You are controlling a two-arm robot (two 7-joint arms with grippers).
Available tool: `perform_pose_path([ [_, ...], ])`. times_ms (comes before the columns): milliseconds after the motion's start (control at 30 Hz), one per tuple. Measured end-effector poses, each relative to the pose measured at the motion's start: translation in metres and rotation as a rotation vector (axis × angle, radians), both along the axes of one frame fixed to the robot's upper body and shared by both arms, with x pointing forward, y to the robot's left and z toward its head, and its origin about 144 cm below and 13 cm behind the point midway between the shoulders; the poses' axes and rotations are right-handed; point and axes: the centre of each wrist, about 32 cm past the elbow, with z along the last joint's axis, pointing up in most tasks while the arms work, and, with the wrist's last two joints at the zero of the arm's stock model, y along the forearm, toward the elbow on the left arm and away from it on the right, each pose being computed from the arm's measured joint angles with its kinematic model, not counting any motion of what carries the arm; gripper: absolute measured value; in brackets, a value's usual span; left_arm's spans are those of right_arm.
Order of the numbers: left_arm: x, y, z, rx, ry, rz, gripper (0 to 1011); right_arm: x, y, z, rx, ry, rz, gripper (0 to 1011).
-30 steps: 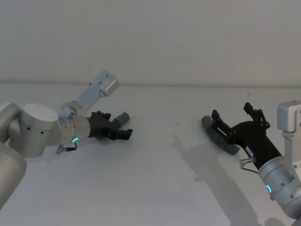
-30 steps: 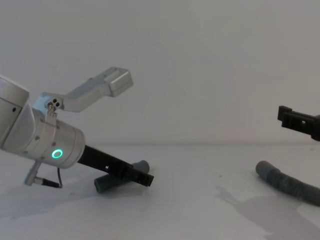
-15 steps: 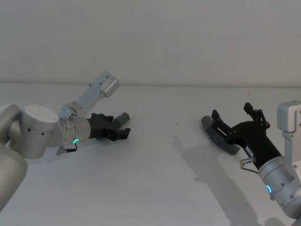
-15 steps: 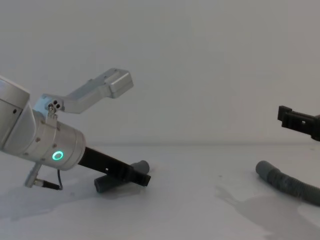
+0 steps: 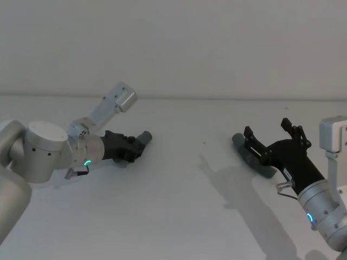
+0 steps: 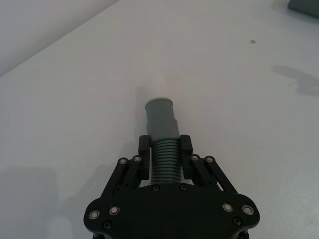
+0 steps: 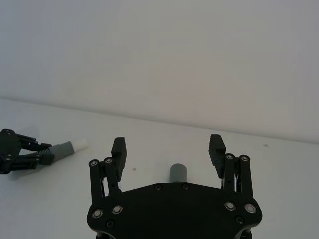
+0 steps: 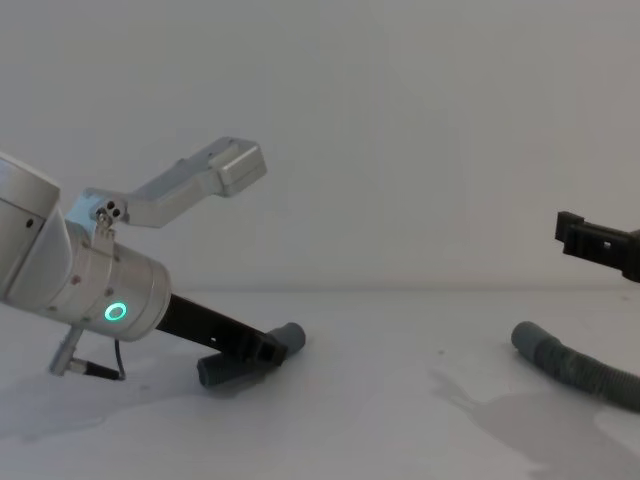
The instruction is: Use both hands to pick up one end of the pipe from the table, align the ends, and insert them.
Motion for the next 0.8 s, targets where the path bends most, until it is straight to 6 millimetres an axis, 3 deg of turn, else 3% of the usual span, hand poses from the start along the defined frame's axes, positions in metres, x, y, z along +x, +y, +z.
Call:
perform_pose_path([
  [800,-0.0002,-0.0002,-0.0003,-0.001,0.001,0.0,328,0.0014,0.001,0.0016,-0.002,0.01,0.013,1000],
])
